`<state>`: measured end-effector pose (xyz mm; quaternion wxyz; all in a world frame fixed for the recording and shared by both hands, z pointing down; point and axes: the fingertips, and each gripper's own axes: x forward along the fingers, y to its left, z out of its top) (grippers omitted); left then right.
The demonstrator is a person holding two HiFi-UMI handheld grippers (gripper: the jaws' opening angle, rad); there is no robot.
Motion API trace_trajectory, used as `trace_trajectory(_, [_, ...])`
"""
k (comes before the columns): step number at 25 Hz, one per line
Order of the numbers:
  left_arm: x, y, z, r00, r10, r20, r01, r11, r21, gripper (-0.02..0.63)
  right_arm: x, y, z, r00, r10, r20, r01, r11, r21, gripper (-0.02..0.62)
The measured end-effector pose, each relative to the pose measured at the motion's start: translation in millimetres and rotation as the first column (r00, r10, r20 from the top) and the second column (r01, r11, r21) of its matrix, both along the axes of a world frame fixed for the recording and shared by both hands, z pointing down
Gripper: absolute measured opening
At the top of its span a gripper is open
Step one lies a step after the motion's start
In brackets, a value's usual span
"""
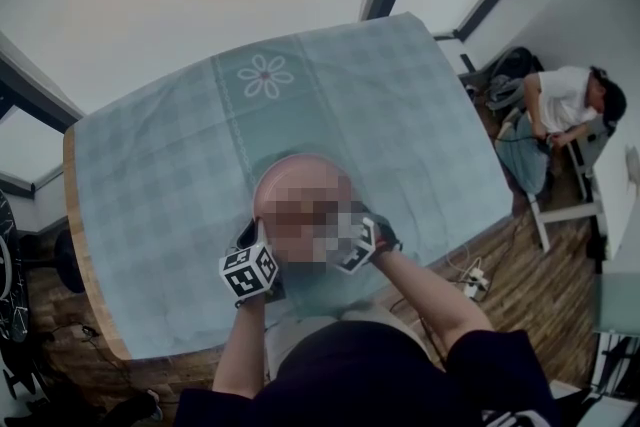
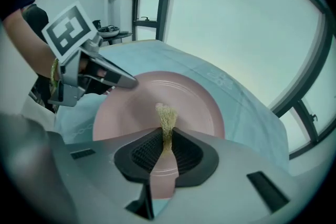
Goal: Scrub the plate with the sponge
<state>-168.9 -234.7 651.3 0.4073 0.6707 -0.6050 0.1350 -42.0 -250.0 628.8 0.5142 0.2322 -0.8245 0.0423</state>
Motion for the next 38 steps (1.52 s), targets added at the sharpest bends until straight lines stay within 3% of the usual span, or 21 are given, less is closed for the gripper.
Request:
trace_trajectory(5, [1,1,-1,1.000,0.005,0.002,-0.005,1.000,0.004,0.034,16,-42,0,0.997,0.053,-0.055,-0.049,0.996,0.078,0.057])
trace_trajectory(16, [3,-1,-3,0.999,0.032,0.015,-0.033,0.999,0.024,0.034,25,-72,11,0.988,0.040,-0.150,-0.024,0.993,0.111,0.057])
trace_trajectory(24, [1,-2,-1,1.000,0.024,0.013,-0.024,0.999,0.023,0.034,22,-57,26,0.976,-0.034,-0.215,0.051,0.996,0.077,0.057])
trace_trajectory(38, [-1,0,3,1.000,-0.002,0.026,0.002,1.000,0.010,0.034,19,-7,29,0.984,-0.047,-0.169,0.049,0.999,0.006,0.057])
